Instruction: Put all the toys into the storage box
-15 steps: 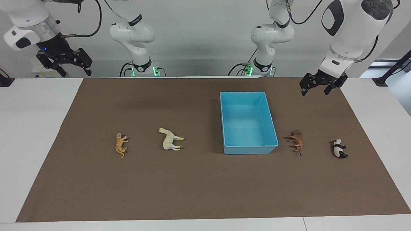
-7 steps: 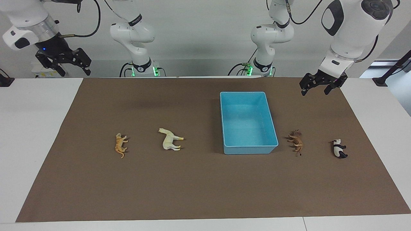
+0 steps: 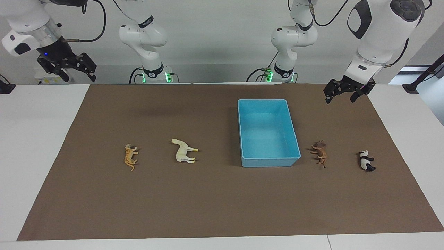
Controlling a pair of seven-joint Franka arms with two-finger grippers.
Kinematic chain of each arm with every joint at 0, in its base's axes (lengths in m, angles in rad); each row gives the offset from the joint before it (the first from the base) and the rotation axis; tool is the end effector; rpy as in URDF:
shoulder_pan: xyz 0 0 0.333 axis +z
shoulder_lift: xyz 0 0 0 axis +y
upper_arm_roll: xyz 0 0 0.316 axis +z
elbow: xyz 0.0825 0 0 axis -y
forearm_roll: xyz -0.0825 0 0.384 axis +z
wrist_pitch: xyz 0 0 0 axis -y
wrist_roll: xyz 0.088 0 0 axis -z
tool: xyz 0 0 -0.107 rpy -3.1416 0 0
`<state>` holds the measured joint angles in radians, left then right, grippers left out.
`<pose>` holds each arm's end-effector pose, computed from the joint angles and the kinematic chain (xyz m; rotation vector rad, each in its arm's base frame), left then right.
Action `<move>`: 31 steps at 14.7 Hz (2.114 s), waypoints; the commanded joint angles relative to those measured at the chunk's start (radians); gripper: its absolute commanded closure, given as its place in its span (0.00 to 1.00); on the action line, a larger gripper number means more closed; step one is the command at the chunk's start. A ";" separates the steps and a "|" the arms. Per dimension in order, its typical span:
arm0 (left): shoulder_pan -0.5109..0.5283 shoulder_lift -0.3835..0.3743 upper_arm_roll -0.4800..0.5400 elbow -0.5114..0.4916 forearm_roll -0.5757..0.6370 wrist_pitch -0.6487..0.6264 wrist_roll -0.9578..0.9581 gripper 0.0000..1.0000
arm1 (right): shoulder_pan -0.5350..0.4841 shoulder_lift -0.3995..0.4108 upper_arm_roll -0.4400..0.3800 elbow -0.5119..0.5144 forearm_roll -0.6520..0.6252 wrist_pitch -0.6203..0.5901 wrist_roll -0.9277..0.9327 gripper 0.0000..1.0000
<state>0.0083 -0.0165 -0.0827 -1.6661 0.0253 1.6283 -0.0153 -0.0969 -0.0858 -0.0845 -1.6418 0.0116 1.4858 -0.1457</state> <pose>0.5509 -0.0388 0.5935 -3.1125 0.0946 0.0314 0.5096 -0.0941 0.6300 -3.1094 0.0537 0.1035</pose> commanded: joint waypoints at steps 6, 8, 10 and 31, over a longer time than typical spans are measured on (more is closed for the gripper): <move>0.018 -0.037 0.001 -0.061 -0.007 0.025 -0.009 0.00 | 0.077 0.065 0.012 -0.288 -0.024 0.387 0.060 0.00; 0.019 -0.042 0.001 -0.084 -0.008 0.099 -0.028 0.00 | 0.091 0.142 0.015 -0.289 -0.024 0.474 0.057 0.00; 0.033 -0.031 0.003 -0.107 -0.004 0.125 -0.029 0.00 | 0.112 0.211 0.015 -0.305 -0.024 0.578 0.057 0.00; 0.067 0.300 0.001 -0.382 -0.001 0.765 -0.098 0.32 | 0.126 0.388 0.015 -0.418 -0.024 0.910 0.015 0.00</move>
<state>0.0746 0.2911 -0.0793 -2.0284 0.0257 2.3692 -0.0918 0.0332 0.3066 -0.0741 -2.0450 0.0017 2.3638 -0.1448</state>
